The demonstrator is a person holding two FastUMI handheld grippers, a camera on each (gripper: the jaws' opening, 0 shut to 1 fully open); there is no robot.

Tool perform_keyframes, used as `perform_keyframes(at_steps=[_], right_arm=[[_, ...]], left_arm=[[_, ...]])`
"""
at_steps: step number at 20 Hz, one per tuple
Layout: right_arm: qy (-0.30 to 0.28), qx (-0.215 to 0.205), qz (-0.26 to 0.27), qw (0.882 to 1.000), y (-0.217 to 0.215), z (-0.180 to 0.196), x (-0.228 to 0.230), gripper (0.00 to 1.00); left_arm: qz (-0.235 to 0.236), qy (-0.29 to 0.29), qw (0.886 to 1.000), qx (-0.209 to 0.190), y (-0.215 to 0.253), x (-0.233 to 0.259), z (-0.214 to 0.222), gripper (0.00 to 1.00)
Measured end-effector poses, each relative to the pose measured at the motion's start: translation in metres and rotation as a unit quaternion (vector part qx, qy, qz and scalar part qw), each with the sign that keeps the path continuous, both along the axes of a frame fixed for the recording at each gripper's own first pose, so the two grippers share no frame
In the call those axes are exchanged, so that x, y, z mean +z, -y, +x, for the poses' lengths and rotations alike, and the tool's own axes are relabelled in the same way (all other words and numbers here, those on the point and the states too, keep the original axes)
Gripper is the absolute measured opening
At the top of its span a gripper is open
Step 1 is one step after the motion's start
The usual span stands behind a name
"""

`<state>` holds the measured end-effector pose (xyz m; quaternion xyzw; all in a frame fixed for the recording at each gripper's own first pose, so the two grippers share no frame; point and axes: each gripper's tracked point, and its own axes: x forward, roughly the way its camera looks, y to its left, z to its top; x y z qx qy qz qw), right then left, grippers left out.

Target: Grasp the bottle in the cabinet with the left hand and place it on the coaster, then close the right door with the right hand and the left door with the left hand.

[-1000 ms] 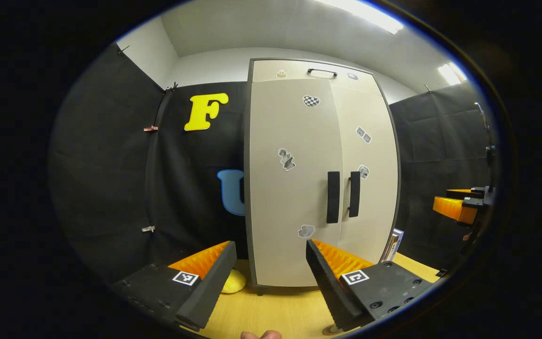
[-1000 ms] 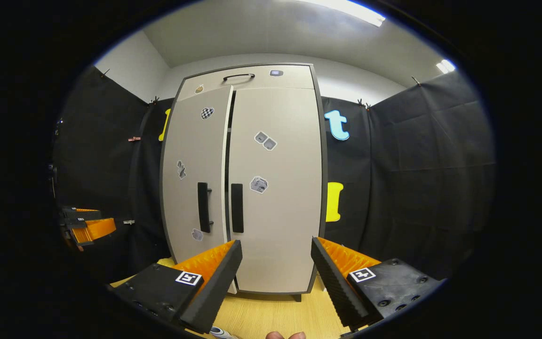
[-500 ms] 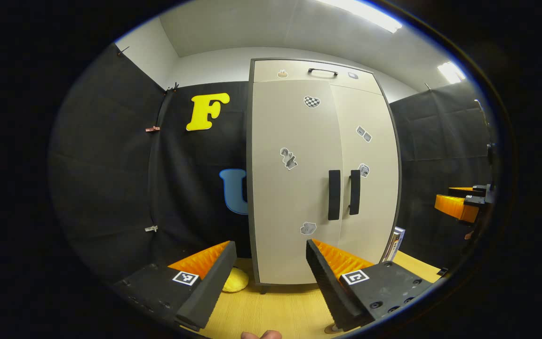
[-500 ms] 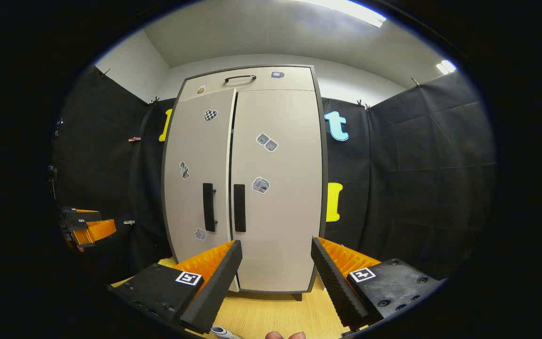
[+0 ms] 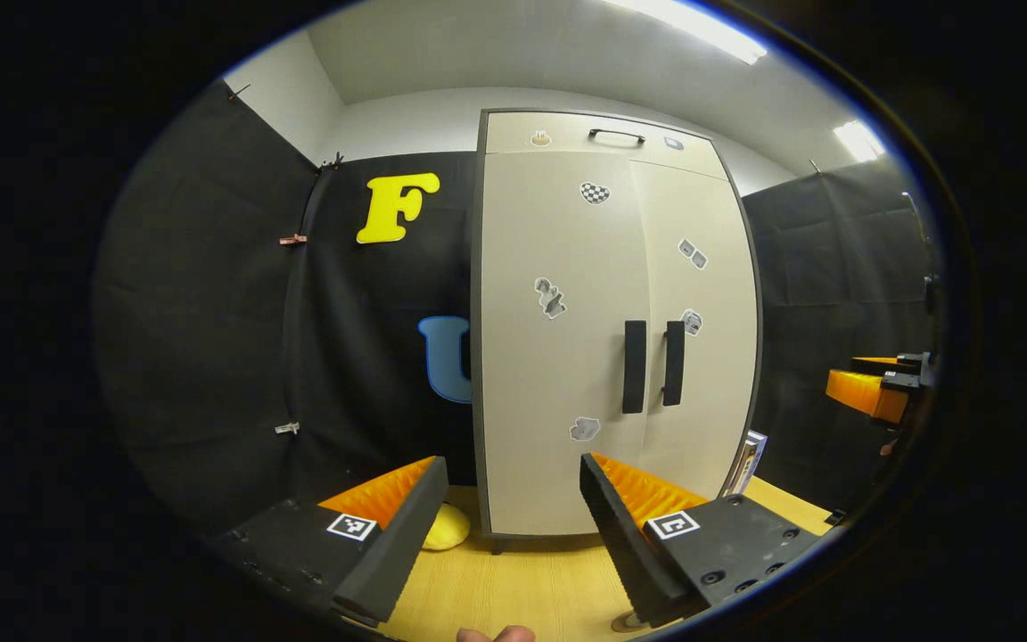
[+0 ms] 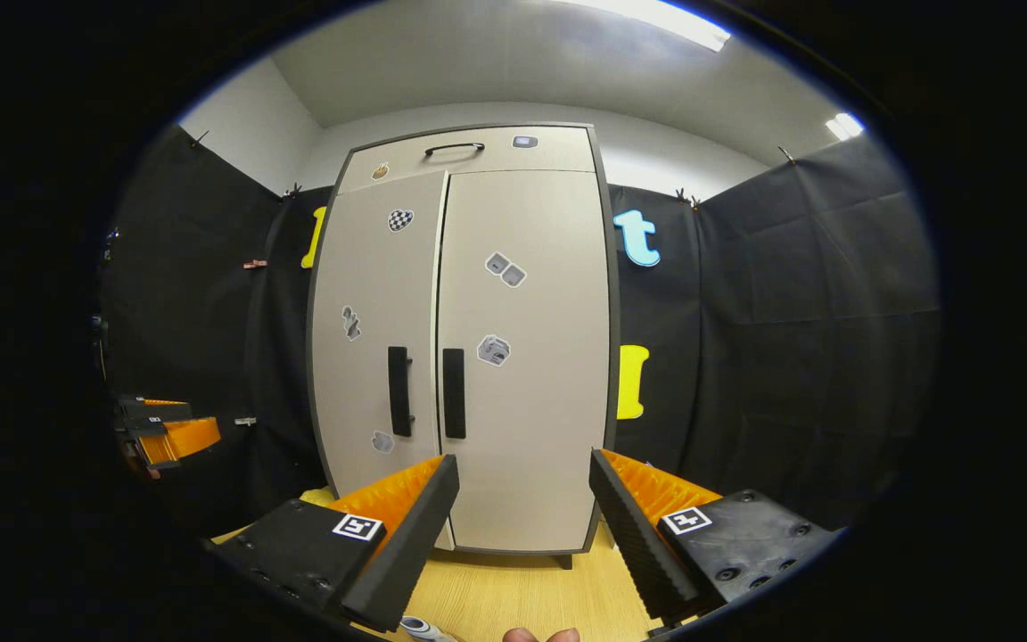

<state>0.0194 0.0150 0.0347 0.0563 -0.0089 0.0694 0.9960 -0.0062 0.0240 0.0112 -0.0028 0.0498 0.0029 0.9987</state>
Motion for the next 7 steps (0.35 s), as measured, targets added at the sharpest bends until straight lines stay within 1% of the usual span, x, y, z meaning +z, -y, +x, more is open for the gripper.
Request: perform_keyframes(at_steps=[7], right_arm=[[0.0,0.0,0.0,1.0,-0.0005,0.0016,-0.0006,0.97]], left_arm=[[0.001,0.001,1.0,0.003,-0.0028,0.0003,0.0018,0.94]])
